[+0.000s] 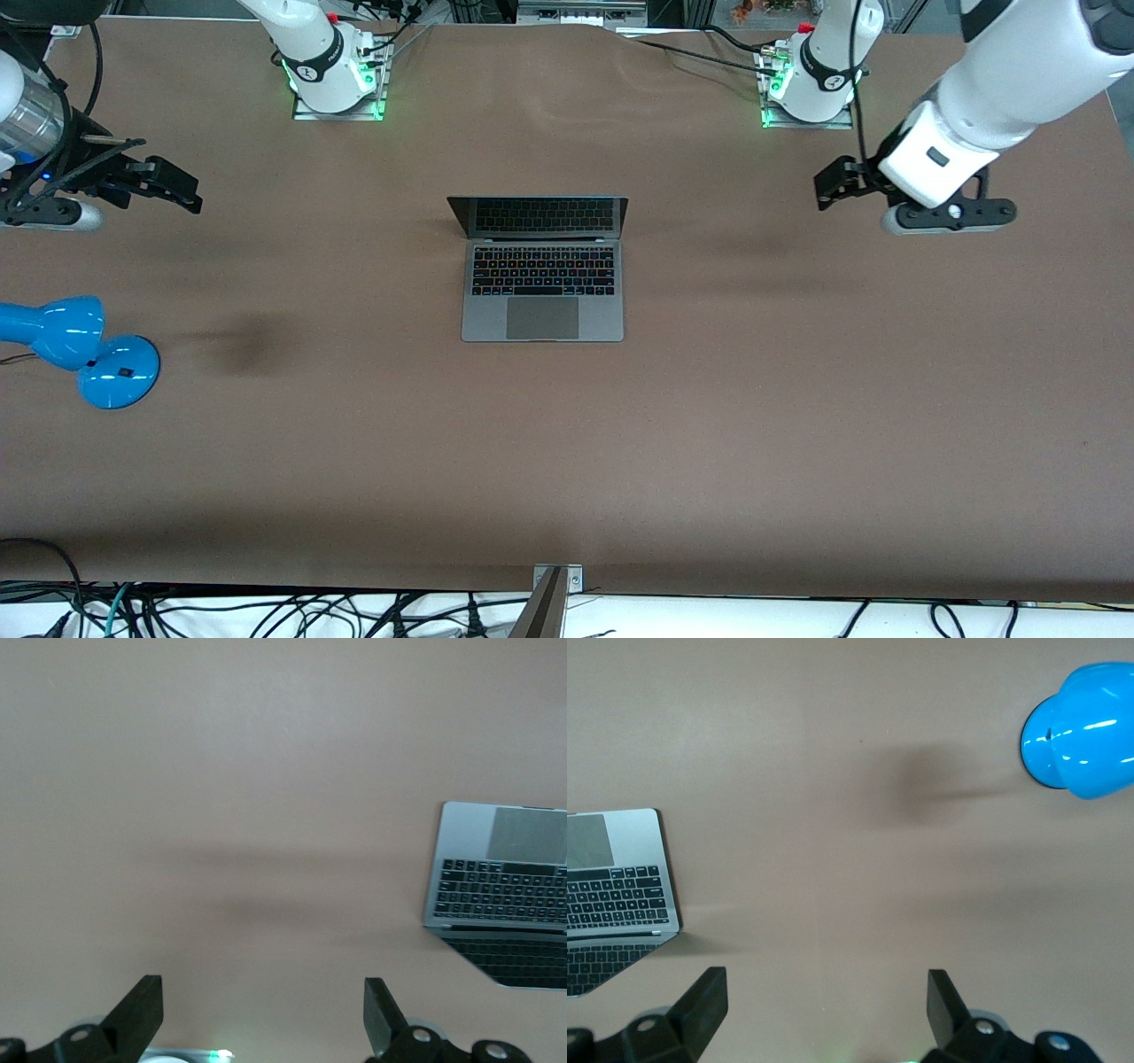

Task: Close laptop with both arms from behind
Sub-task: 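Move the right gripper and the left gripper toward the laptop screen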

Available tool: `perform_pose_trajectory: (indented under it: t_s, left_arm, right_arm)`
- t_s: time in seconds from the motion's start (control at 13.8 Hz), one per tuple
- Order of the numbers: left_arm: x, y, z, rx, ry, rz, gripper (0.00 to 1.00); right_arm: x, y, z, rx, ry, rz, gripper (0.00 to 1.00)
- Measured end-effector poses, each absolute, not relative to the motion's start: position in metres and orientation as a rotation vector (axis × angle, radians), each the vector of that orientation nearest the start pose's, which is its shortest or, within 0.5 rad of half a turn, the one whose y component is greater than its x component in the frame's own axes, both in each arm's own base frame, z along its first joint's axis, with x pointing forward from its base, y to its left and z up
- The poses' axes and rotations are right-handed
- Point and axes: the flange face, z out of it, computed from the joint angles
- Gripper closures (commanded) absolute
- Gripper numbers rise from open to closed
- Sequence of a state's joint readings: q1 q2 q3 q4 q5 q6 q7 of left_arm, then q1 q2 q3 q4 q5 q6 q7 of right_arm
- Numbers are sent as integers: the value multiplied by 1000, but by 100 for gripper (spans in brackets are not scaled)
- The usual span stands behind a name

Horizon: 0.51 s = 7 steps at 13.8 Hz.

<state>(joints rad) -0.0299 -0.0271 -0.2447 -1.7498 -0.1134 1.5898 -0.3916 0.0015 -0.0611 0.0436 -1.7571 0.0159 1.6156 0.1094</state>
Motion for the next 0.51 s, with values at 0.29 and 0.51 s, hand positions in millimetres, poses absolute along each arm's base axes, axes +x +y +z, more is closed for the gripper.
perform_pose_trajectory:
  t_s: [0.29, 0.51]
  left_arm:
    - [500, -198, 531, -3166, -312, 379, 0]
    - [490, -233, 509, -3120, -369, 446, 0]
  right_arm:
    - [538, 28, 556, -3036, 114, 187, 0]
    - [540, 29, 535, -2988, -13, 251, 0]
